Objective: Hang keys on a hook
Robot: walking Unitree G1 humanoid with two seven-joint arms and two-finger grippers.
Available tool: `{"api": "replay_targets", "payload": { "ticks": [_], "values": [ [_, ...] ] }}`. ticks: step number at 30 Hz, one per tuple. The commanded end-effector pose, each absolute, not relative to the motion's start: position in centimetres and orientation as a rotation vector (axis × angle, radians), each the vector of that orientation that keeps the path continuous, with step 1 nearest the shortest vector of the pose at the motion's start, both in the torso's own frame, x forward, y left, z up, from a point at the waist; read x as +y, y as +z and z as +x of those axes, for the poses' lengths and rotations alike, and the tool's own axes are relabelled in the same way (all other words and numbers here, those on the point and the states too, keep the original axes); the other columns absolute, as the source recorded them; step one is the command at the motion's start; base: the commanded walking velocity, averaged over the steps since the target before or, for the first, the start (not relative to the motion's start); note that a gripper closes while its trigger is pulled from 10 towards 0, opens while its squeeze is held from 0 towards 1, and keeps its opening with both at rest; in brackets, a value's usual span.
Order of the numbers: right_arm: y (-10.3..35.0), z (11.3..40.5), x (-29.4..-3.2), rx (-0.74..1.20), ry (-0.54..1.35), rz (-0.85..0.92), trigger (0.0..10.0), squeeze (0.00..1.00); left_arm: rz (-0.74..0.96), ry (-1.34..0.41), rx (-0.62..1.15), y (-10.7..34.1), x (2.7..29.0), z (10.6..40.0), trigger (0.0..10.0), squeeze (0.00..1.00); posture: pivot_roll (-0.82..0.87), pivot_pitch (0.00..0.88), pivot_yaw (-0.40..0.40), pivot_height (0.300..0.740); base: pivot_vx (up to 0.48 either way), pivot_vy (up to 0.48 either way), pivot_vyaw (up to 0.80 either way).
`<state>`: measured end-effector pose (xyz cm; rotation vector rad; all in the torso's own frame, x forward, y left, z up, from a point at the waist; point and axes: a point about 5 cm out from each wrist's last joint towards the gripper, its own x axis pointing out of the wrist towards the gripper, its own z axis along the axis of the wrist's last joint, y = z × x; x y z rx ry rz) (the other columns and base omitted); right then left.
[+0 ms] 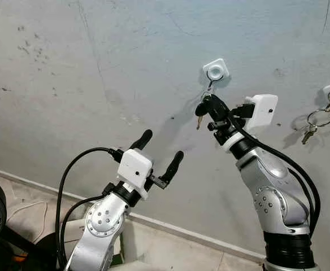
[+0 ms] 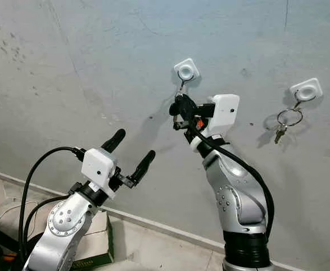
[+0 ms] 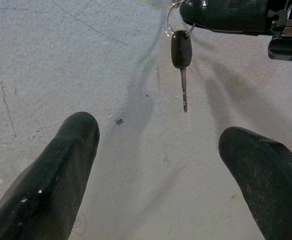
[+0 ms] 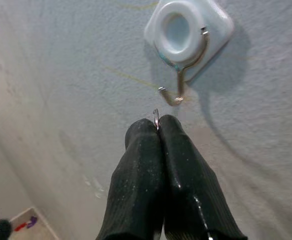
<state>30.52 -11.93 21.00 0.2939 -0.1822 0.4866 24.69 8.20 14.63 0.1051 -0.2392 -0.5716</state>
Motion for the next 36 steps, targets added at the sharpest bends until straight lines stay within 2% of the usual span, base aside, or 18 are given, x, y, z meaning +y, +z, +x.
{"api": "replay_targets", "payload": {
  "ticks": [1, 21, 36],
  "values": [
    [21.2, 30.2, -11.9, -0.185, 0.515, 0.305, 10.0, 0.0, 0.122, -0.586, -0.245, 14.9, 8.1, 24.6, 10.0, 0.0, 0.04, 0.0, 0.049, 0.74, 0.0, 0.0, 0.0],
    [22.6, 30.6, -13.2, -0.233, 0.521, 0.348, 10.0, 0.0, 0.121, -0.588, -0.249, 14.8, 8.0, 24.8, 10.0, 0.0, 0.03, 0.0, 0.05, 0.74, 0.0, 0.0, 0.0],
    [22.8, 30.5, -13.2, -0.236, 0.555, 0.352, 10.0, 0.0, 0.12, -0.594, -0.246, 14.7, 8.0, 24.8, 10.0, 0.0, 0.03, 0.0, 0.054, 0.74, 0.0, 0.0, 0.0]
  ]
}}
